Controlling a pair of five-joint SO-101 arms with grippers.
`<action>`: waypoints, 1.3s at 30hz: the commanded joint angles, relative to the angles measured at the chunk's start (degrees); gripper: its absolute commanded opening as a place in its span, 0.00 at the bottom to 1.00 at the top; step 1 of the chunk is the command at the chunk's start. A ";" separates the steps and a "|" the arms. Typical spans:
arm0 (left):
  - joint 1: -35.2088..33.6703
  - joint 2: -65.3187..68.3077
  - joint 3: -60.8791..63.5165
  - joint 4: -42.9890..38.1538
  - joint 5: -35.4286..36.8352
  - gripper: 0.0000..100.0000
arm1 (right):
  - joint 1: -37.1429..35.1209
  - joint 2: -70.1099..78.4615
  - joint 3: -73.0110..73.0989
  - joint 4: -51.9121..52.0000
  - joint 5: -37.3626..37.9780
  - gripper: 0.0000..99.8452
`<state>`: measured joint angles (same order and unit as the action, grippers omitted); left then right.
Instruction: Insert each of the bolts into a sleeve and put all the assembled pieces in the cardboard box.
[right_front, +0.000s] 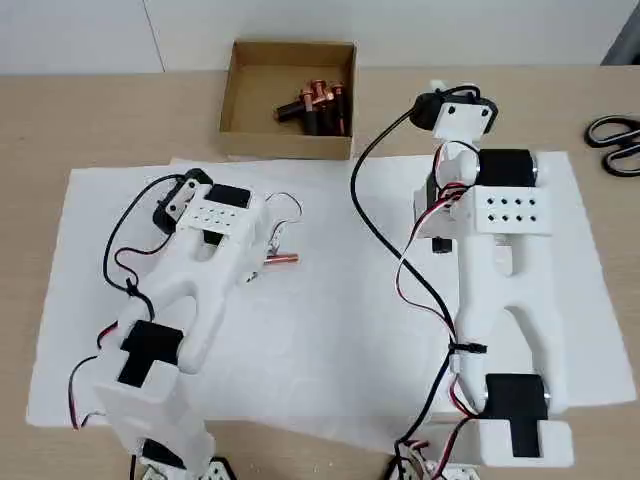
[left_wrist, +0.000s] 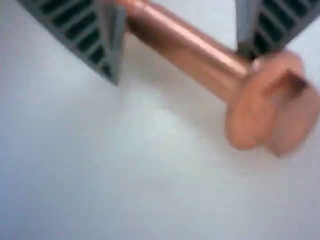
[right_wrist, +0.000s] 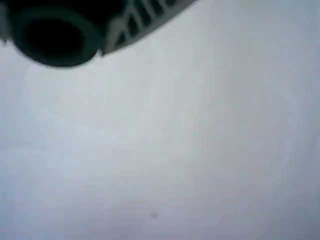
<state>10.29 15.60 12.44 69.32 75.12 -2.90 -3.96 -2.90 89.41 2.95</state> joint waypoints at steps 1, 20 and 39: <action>0.18 -0.53 -0.04 -0.62 0.35 0.00 | 0.31 -1.10 -0.18 -0.48 0.26 0.00; 0.62 -0.53 -27.65 22.59 -39.12 0.01 | 0.22 1.71 -0.53 -1.01 0.26 0.00; -5.80 -0.26 -8.57 9.58 -74.02 0.01 | 0.22 1.71 -0.53 -0.40 0.35 0.00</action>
<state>5.10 15.78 1.98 82.15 1.71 -2.73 -1.76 -2.90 89.23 2.95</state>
